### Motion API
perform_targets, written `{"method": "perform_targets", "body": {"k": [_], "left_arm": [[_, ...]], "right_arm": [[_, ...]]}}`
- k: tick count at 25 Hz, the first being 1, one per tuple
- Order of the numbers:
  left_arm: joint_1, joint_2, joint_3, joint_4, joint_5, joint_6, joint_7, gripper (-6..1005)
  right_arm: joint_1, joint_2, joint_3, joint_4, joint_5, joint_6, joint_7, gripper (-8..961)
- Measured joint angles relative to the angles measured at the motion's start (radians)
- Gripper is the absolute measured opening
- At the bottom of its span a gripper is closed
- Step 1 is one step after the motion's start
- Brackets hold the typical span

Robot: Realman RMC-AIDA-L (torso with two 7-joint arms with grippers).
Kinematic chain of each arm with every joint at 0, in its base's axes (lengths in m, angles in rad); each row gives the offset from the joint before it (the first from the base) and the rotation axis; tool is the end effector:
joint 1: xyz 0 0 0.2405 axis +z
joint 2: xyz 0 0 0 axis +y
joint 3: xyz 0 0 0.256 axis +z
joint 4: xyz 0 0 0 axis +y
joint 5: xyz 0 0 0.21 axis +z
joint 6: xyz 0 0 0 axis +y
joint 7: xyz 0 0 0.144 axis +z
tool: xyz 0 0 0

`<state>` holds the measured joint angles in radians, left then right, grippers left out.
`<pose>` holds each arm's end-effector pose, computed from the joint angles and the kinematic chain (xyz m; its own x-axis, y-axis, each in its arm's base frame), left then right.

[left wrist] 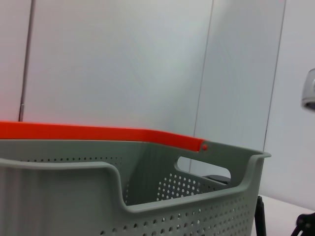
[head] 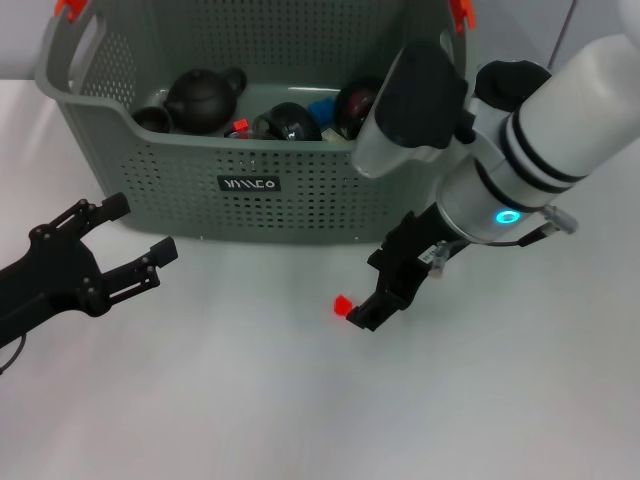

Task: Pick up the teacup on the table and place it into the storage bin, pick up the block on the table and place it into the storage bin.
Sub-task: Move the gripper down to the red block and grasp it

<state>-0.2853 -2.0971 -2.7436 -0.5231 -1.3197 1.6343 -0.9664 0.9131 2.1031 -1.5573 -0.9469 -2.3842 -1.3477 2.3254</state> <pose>-0.3327 0.2594 0.0242 0.6783 0.1315 0.7230 0.5755 -0.7068 -0.4114 0.1143 0.3737 -0.0847 0.8995 -0.3152 0.3025 -0.2737 -0.9463 -0.1723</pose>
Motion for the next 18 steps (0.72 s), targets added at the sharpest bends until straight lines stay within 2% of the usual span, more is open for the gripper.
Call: {"method": "perform_targets", "body": {"k": [4,9,15,18], "left_arm": [[-0.002,-0.001,0.002,0.0,0.0,0.0,0.0,883],[0.0,-0.001,0.002,0.0,0.001,0.001,0.0,882],[0.005,-0.001,-0.002,0.0,0.001,0.001,0.0,882],[0.006,-0.001,-0.004,0.0,0.001,-0.003,0.0,882]], "right_arm": [[0.024,0.004,-0.072,0.066,0.002,0.099,-0.02,879],[0.021,0.007,-0.185,0.077,0.004,0.193,-0.057,733],[0.021,0.007,-0.207,0.078,0.01,0.222,-0.049,610],[0.027,0.008,-0.208,0.098,0.043,0.227,-0.044,610]]}}
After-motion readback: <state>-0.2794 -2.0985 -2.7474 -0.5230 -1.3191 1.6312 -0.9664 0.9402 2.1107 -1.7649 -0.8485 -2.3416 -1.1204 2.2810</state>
